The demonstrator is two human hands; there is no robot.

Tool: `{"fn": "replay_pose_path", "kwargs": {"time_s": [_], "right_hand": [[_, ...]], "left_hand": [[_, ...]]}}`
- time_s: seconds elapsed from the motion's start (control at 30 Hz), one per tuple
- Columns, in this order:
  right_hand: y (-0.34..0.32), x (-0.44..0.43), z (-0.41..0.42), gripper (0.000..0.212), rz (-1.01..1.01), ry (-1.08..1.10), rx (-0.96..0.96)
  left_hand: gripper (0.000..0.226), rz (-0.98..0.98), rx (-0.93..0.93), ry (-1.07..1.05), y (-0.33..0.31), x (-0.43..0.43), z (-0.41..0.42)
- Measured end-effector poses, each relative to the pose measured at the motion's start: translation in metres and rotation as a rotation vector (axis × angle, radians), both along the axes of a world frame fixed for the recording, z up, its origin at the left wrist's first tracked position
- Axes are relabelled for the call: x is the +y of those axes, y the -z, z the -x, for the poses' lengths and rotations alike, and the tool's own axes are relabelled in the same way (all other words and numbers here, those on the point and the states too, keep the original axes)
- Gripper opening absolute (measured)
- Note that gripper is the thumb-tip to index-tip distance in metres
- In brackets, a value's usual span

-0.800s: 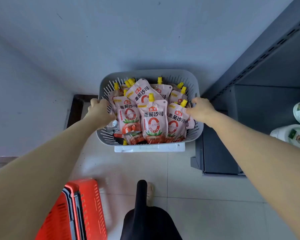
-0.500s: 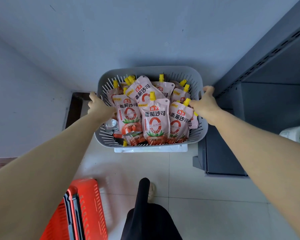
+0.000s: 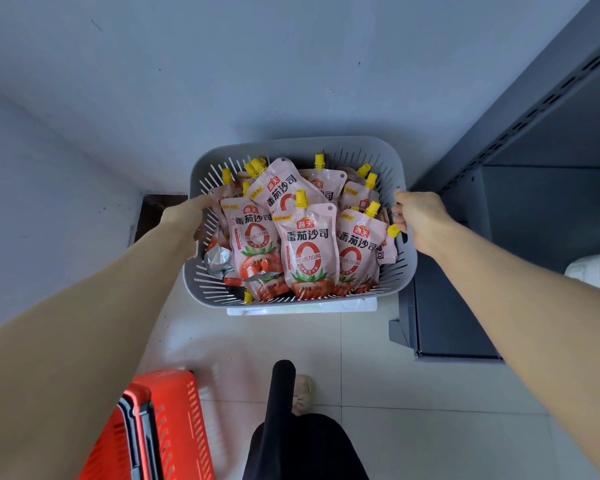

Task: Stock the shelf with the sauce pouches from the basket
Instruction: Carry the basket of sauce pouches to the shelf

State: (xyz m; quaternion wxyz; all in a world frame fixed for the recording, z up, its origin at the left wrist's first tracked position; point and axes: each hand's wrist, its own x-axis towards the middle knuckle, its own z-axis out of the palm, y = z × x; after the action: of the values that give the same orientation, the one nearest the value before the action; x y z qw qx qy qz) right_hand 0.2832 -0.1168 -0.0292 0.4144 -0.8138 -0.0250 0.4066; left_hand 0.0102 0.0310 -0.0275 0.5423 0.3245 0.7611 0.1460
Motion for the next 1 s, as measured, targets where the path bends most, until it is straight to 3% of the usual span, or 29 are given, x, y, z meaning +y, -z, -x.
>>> {"fn": "replay_pose_path", "kwargs": {"time_s": [0.17,0.4,0.5,0.77,1.0], "right_hand": [[-0.010,-0.010,0.013,0.015,0.011,-0.026,-0.008],[-0.048,-0.040,0.032,0.020,0.015,-0.043,0.025],[-0.071,-0.057,0.039,0.023,0.028,-0.033,0.023],[-0.149,-0.119,0.063,0.032,0.036,-0.033,0.022],[-0.226,-0.200,0.088,0.035,0.033,-0.031,0.070]], "left_hand": [[0.055,0.059,-0.086,-0.027,-0.015,-0.017,0.014],[0.044,0.134,-0.137,-0.044,-0.051,-0.046,0.041],[0.034,0.149,-0.140,-0.053,-0.082,-0.058,0.045],[0.038,0.149,-0.151,0.056,-0.179,-0.111,0.061],[0.030,0.102,-0.088,0.121,-0.255,-0.181,0.073]]}}
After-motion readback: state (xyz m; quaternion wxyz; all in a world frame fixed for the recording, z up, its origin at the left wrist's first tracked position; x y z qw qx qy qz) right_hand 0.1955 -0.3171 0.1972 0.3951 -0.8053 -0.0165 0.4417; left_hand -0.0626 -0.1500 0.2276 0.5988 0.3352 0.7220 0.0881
